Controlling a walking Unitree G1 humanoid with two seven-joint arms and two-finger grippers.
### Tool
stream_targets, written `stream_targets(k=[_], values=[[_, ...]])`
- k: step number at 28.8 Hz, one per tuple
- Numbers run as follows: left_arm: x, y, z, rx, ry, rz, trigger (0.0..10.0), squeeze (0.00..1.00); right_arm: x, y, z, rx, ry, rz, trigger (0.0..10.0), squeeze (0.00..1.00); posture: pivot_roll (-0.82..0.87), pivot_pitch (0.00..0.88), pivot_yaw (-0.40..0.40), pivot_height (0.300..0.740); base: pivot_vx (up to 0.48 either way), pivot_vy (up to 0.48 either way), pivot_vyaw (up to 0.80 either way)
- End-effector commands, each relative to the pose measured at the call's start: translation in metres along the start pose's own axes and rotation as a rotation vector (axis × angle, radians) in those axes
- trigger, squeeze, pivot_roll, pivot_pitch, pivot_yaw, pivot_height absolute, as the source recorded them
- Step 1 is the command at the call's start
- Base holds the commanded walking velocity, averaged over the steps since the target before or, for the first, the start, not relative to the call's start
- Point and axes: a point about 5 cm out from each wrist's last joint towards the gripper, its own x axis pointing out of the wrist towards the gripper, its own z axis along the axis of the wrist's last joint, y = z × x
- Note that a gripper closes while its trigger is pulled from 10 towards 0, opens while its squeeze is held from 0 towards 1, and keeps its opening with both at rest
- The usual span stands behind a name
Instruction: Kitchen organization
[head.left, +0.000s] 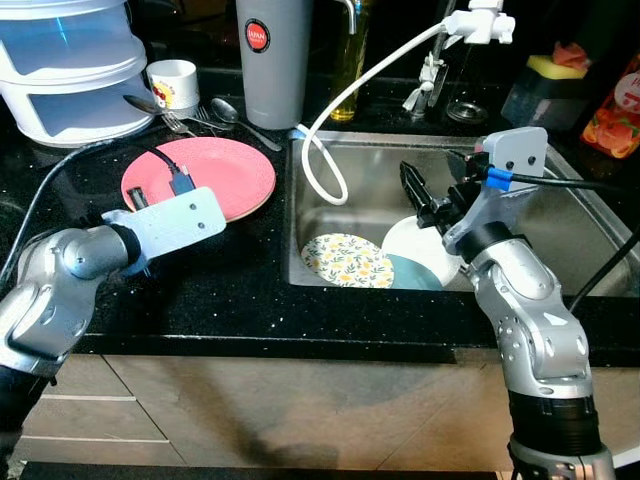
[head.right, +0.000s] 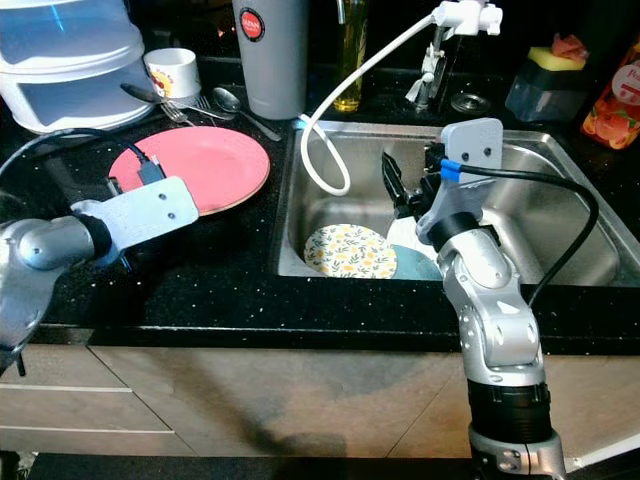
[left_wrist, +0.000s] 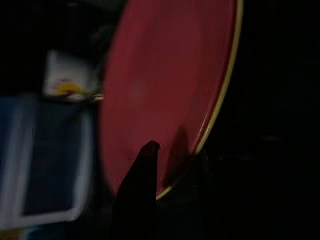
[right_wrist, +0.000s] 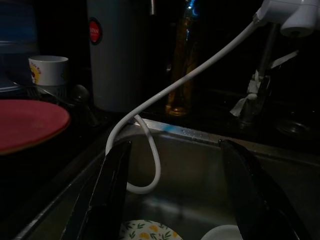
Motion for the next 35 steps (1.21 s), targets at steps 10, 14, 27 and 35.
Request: stream_targets(k=[10, 14, 27, 35], values=[[-0.017, -0.005, 0.037, -0.095, -0.309, -0.23, 10.0, 0.0, 0.003, -0.004, 0.001, -0.007, -0.007, 0.003, 10.0, 0.0, 0.06, 0.06, -0.042, 0.74, 0.0, 0.0, 0.0], [-0.029, -0.019, 0.043, -0.068, -0.413, -0.38, 10.0, 0.0, 0.004, -0.004, 0.002, -0.009, -0.012, 0.006, 10.0, 0.0, 0.06, 0.053, -0.043, 0.74, 0.0, 0.0, 0.0], [-0.016, 0.011, 0.022, 0.111, -0.204, -0.214, 10.0, 0.29, 0.006, -0.003, 0.004, -0.011, -0.016, 0.013, 10.0, 0.0, 0.07, 0.064, -0.056, 0.74, 0.0, 0.0, 0.0], [-0.004, 0.029, 0.026, 0.184, -0.19, -0.163, 10.0, 0.0, 0.009, -0.002, 0.003, -0.005, -0.013, 0.023, 10.0, 0.0, 0.07, 0.077, -0.067, 0.74, 0.0, 0.0, 0.0]])
